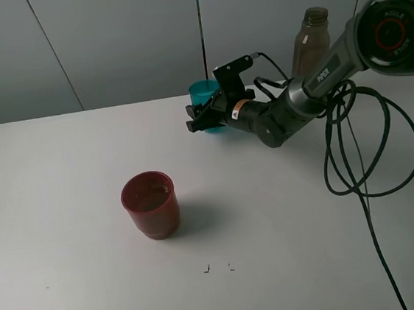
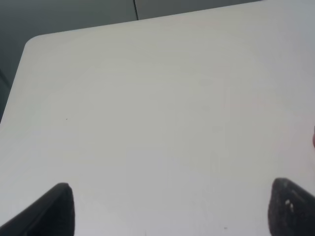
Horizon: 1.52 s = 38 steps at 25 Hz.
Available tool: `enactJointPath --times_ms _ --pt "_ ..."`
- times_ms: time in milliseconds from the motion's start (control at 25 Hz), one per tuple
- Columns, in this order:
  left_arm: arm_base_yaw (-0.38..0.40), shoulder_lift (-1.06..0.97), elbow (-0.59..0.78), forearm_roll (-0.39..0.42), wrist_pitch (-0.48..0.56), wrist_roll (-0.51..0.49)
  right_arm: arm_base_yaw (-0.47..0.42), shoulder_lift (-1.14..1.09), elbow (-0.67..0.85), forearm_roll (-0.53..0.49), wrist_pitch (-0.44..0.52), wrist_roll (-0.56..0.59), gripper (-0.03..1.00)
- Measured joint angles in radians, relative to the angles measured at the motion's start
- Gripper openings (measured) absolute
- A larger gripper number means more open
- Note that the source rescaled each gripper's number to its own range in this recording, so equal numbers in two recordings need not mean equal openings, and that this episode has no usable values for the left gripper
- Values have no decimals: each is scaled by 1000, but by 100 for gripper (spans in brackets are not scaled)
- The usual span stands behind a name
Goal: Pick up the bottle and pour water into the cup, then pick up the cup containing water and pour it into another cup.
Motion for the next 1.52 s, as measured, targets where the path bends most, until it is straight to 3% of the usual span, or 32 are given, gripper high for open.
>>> enactJointPath --times_ms 400,440,560,640,920,1120,1320,1520 --pt "0 0 0 0 0 7 0 2 0 -12 -11 4 8" --pt "0 0 0 0 0 7 0 2 0 -11 -11 4 19" --pt "0 0 0 0 0 7 0 2 0 -21 -13 2 83" --pt "0 0 0 0 0 0 0 2 -1 -29 6 -10 97" --pt "0 0 0 0 0 7 0 -76 98 -32 49 -20 99" --pt "0 0 0 0 0 7 0 -192 200 -32 172 -27 100" --pt "0 0 0 0 0 7 0 -362 303 -32 386 -27 100" --pt "0 0 0 0 0 0 0 -597 352 -51 767 -30 100"
